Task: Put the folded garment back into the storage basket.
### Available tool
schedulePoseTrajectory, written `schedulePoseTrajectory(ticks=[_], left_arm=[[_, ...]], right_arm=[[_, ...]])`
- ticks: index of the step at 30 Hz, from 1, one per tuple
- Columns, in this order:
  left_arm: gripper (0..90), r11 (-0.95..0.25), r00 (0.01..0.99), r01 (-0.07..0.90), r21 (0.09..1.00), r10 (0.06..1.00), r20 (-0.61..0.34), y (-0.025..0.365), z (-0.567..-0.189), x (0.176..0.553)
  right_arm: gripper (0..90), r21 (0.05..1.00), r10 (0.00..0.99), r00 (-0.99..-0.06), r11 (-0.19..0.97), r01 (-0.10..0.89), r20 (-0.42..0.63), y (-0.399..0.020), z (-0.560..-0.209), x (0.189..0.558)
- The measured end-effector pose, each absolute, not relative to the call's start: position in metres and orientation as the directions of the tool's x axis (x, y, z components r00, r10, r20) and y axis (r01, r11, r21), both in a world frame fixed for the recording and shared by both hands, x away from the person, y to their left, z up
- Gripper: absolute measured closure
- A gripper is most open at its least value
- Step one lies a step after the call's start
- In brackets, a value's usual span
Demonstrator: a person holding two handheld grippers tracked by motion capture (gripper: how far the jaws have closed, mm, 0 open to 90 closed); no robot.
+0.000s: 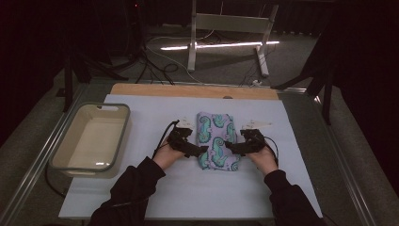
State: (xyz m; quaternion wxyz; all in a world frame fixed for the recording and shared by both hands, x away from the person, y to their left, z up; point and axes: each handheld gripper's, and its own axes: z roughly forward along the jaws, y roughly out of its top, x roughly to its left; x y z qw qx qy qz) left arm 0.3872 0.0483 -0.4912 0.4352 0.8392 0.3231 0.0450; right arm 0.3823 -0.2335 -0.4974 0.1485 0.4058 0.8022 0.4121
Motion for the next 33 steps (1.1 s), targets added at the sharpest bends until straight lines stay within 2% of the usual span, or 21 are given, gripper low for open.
schedulePoseTrajectory(ticks=[6,9,18,21,25,33], left_arm=[[0.4,-0.411,0.765,0.522,0.747,0.613,-0.197,0.047,-0.498,0.392],[0.9,-0.384,0.733,0.59,0.71,0.624,-0.271,0.048,-0.501,0.397],[1.7,-0.364,0.695,0.645,0.672,0.643,-0.32,0.046,-0.511,0.406],[5.9,-0.362,0.69,0.65,0.668,0.649,-0.32,0.045,-0.514,0.407],[15.6,-0.36,0.677,0.66,0.659,0.666,-0.314,0.043,-0.518,0.409],[19.2,-0.344,0.681,0.666,0.662,0.643,-0.35,0.04,-0.524,0.411]], right_arm=[[9.4,0.76,0.777,-0.625,0.359,0.542,0.079,-0.236,-0.503,0.386],[9.4,0.755,0.777,-0.618,0.334,0.564,0.117,-0.238,-0.505,0.389],[9.4,0.736,0.78,-0.603,0.308,0.603,0.167,-0.235,-0.51,0.393],[9.4,0.726,0.781,-0.596,0.301,0.619,0.184,-0.236,-0.513,0.395],[9.4,0.705,0.787,-0.578,0.284,0.65,0.215,-0.236,-0.517,0.399],[9.6,0.675,0.798,-0.553,0.271,0.686,0.241,-0.235,-0.525,0.403]])
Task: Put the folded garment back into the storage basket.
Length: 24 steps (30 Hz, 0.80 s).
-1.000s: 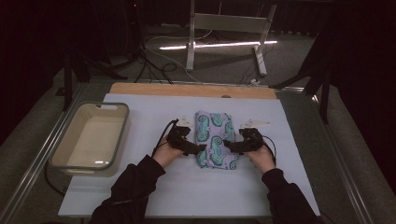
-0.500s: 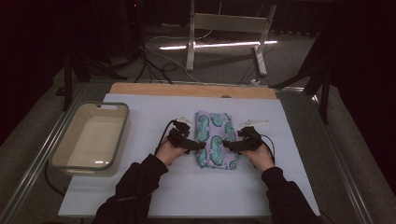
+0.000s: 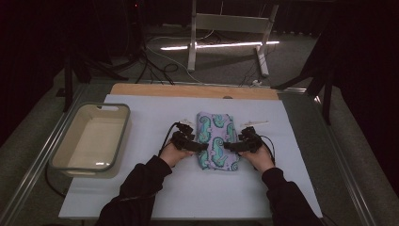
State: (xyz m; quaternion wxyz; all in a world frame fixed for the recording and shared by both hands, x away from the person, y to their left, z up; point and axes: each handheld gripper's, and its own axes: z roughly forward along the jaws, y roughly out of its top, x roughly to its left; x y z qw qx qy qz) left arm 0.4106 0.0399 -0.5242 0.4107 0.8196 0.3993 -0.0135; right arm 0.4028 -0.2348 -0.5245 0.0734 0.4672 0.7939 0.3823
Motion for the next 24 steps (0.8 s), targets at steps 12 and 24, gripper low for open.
schedulePoseTrajectory(ticks=[12,24], left_arm=[[37.9,-0.376,0.715,0.639,0.671,0.613,-0.337,0.029,-0.526,0.409],[57.0,-0.432,0.75,0.593,0.68,0.602,-0.272,0.02,-0.525,0.406]], right_arm=[[27.7,0.686,0.779,-0.601,0.339,0.644,0.179,-0.226,-0.524,0.394],[63.2,0.68,0.748,-0.652,0.412,0.606,0.127,-0.214,-0.521,0.386]])
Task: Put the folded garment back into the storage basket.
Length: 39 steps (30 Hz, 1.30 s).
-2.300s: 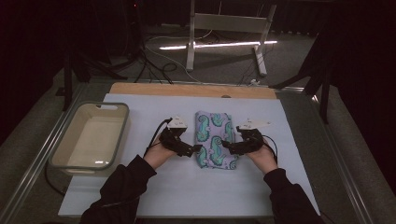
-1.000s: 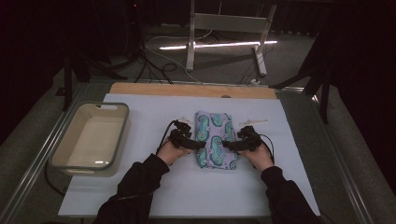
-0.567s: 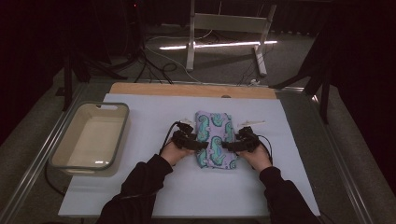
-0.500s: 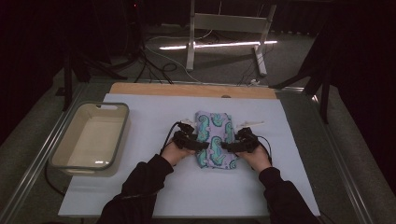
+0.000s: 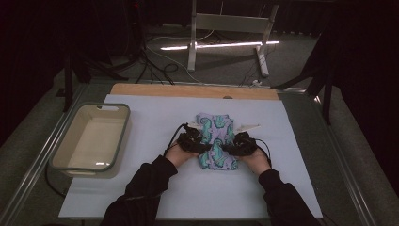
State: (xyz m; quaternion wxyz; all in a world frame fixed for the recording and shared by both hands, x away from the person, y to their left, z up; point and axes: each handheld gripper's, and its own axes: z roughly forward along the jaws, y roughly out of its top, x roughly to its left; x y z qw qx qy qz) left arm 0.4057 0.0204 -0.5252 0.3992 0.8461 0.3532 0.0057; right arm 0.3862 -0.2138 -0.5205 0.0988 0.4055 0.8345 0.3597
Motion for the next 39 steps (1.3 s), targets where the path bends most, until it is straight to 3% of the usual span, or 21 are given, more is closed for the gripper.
schedulePoseTrajectory(ticks=[2,3,5,9,22,39], left_arm=[[62.3,-0.437,0.755,0.59,0.679,0.598,-0.271,0.02,-0.525,0.406],[62.3,-0.444,0.763,0.581,0.682,0.589,-0.267,0.018,-0.526,0.405],[73.1,-0.435,0.75,0.601,0.671,0.597,-0.285,0.016,-0.525,0.405],[75.9,-0.442,0.749,0.599,0.667,0.604,-0.272,0.015,-0.523,0.404],[77.7,-0.455,0.745,0.598,0.66,0.618,-0.249,0.015,-0.511,0.4],[78.1,-0.455,0.778,0.529,0.716,0.597,-0.197,0.023,-0.476,0.39]], right_arm=[[63.2,0.68,0.748,-0.652,0.412,0.606,0.127,-0.214,-0.521,0.386],[67.6,0.677,0.739,-0.661,0.42,0.605,0.132,-0.213,-0.52,0.386],[73.7,0.673,0.734,-0.671,0.444,0.591,0.106,-0.208,-0.518,0.383],[75.9,0.677,0.742,-0.661,0.432,0.596,0.109,-0.208,-0.517,0.382],[77.3,0.711,0.746,-0.655,0.393,0.583,0.124,-0.21,-0.508,0.377],[77.5,0.767,0.729,-0.674,0.362,0.529,0.12,-0.208,-0.477,0.368]])
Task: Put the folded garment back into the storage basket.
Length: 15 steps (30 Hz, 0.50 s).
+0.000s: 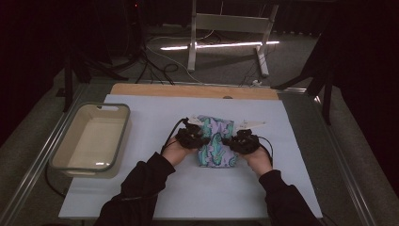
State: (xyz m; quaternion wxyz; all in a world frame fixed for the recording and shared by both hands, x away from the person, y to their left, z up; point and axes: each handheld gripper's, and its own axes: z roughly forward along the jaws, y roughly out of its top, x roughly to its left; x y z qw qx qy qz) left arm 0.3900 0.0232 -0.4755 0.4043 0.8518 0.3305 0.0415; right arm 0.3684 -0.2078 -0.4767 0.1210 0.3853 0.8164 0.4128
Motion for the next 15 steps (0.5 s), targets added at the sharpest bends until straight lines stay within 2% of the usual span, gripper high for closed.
schedulePoseTrajectory(ticks=[15], left_arm=[[78.1,-0.468,0.791,0.485,0.738,0.594,-0.143,0.039,-0.448,0.382]], right_arm=[[77.5,0.802,0.708,-0.699,0.358,0.479,0.101,-0.195,-0.455,0.364]])
